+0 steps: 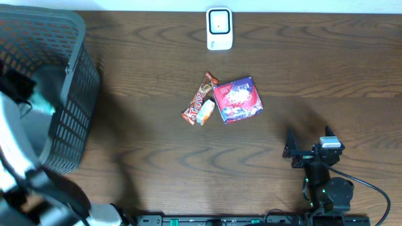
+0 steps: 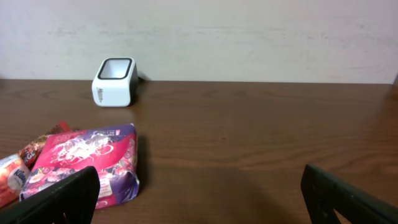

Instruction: Scan the item barcode

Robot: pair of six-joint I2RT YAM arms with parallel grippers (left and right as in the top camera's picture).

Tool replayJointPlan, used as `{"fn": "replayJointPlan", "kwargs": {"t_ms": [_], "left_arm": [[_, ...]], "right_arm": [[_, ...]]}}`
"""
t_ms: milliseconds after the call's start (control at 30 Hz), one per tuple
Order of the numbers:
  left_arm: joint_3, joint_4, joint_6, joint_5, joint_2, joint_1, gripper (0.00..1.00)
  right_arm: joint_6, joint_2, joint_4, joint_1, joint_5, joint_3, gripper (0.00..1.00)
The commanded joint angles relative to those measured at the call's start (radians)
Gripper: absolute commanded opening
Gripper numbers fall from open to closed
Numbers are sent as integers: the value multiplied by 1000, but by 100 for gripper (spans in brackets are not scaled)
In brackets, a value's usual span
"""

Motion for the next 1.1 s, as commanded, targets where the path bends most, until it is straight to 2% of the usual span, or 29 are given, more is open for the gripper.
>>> {"fn": "replayJointPlan", "kwargs": {"t_ms": [0,300,333,367,400,433,467,500,633,867,967,1000,1067], "left_arm": [[6,16,-53,164,-109,-6,7],[6,10,-77,171,-154,-80,8],[6,8,-77,169,-154,-80,15],[6,3,-77,154,-154,-80,37],[6,2,-77,134,-153,-80,53],[6,1,-77,117,-150,-80,75],[6,-2,-77,93,-145,-80,84],[6,-10,-72,73,-137,-80,87],[6,-11,-31,65,-70,-82,89],[6,64,47,66,193,-82,90],[6,87,46,88,269,-82,91],[6,101,26,119,307,-82,99],[6,116,-16,182,353,-82,98]], "right_arm": [[-11,-5,-3,8,-3,-1,99],[-11,-5,-3,8,-3,-1,99],[-11,-5,-4,8,-3,-1,99],[-11,-5,-3,8,-3,-1,99],[-11,-5,-4,8,-3,-1,99],[-11,-5,-3,8,-3,-1,99],[-11,-5,-4,8,-3,-1,99],[-11,-5,-4,8,-3,-1,99],[-11,-5,-4,8,-3,-1,99],[-11,-5,-4,8,-3,-1,99],[-11,-5,-4,8,-3,-1,99],[-11,-5,-3,8,-3,-1,99],[-11,-5,-4,8,-3,-1,99]]}}
